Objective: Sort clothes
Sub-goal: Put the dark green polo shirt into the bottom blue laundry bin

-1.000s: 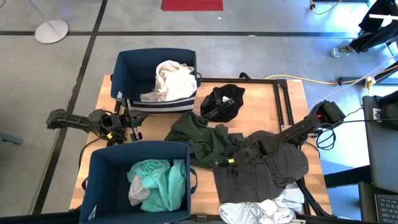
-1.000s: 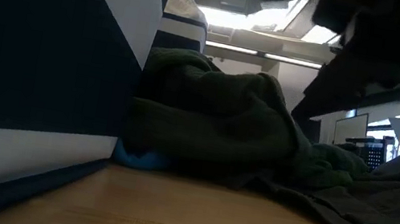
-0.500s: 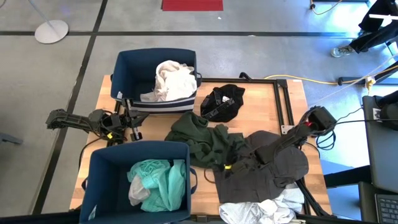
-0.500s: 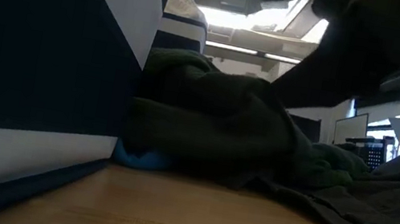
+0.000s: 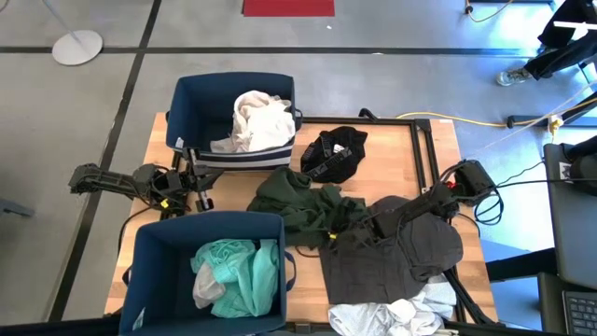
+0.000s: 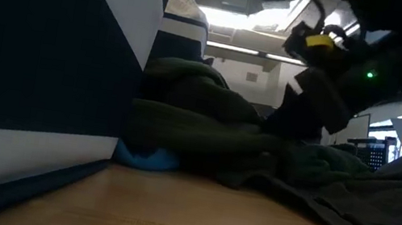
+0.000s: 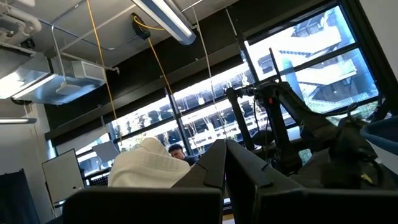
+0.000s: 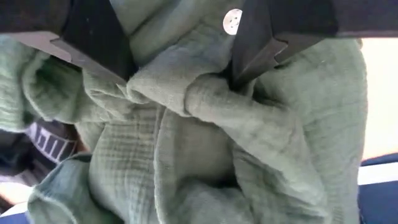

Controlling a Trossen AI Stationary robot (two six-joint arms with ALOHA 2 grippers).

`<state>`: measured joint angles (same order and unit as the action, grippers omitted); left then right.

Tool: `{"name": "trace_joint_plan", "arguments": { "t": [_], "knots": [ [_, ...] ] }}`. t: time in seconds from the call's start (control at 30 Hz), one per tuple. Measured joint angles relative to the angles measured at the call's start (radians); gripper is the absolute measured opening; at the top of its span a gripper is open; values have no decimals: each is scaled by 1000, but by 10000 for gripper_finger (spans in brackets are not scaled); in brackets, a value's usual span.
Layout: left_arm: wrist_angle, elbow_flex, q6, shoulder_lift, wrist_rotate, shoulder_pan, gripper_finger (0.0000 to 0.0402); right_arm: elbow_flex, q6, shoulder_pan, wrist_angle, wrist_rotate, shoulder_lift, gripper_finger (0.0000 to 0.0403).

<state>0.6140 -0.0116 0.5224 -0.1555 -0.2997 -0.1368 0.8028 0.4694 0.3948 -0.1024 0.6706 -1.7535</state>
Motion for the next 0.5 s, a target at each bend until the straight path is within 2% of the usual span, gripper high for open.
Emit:
{"name": "trace_joint_plan", "arguments": {
  "t": [0.1, 0.2, 0.3, 0.5],
  "knots": [
    [0, 0, -2, 0, 0, 0, 0, 0, 3, -34, 16, -74, 0, 258],
    [0, 0, -2, 0, 0, 0, 0, 1, 31, -65, 49, -126, 0, 230],
    [0, 0, -2, 0, 0, 0, 0, 1, 35, -87, 90, -149, 0, 178],
    [0, 0, -2, 0, 0, 0, 0, 3, 35, -116, 183, -172, 4, 36]
  ]
}}
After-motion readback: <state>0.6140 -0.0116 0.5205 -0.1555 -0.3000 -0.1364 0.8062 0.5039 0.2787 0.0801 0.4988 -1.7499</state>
